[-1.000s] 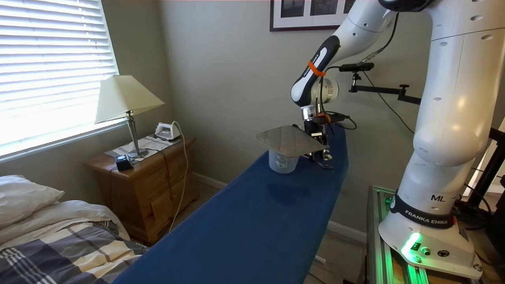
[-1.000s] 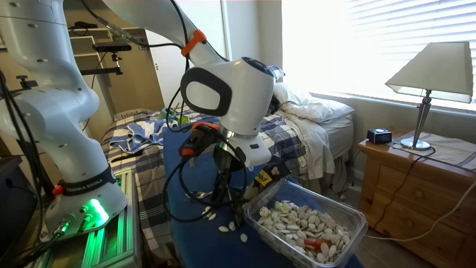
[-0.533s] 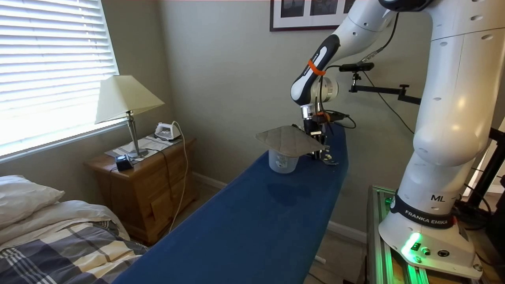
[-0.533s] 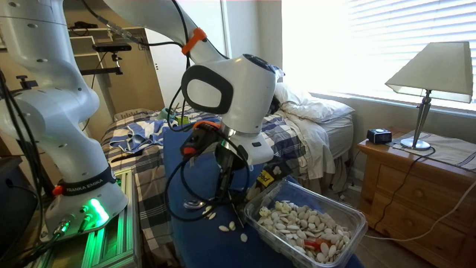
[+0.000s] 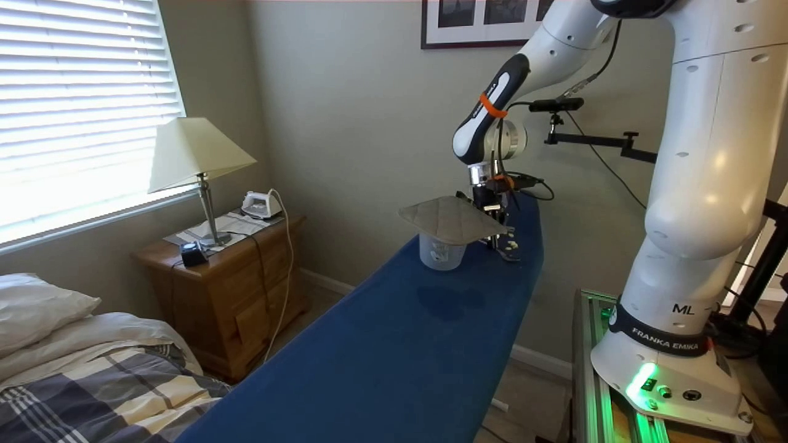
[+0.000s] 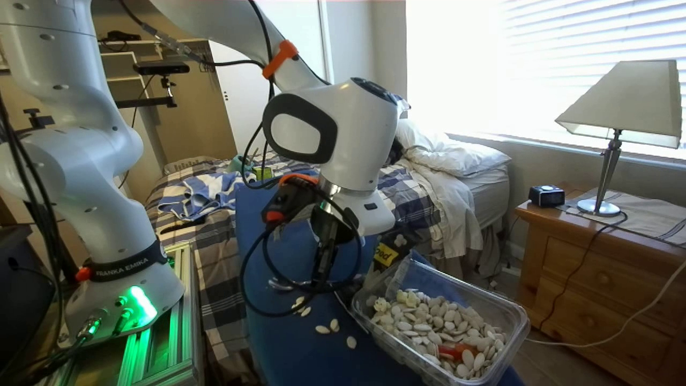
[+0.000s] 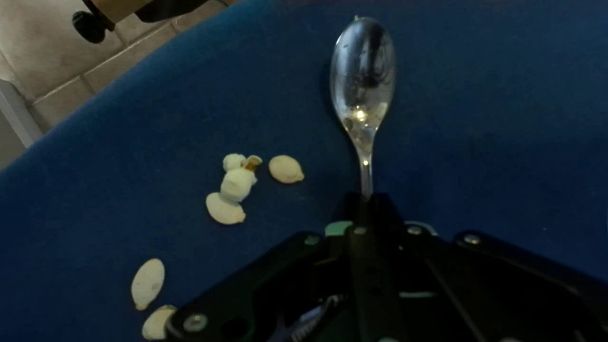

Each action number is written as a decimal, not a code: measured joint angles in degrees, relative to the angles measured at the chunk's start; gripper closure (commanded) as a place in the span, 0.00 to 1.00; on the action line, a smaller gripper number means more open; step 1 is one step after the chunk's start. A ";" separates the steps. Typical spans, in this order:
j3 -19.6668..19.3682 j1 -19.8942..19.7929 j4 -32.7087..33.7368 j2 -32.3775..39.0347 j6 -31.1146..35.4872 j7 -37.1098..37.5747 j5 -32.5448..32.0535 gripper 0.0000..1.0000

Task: Put the mat on top of the jug

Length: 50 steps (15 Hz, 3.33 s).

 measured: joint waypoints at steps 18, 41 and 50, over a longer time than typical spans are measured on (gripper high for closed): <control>-0.83 1.95 -0.31 -8.91 -8.52 5.73 -12.65 0.98; 7.25 9.70 0.01 -25.62 -11.43 10.19 -10.47 0.98; 8.09 11.92 3.03 -17.96 -6.52 10.49 -0.51 0.98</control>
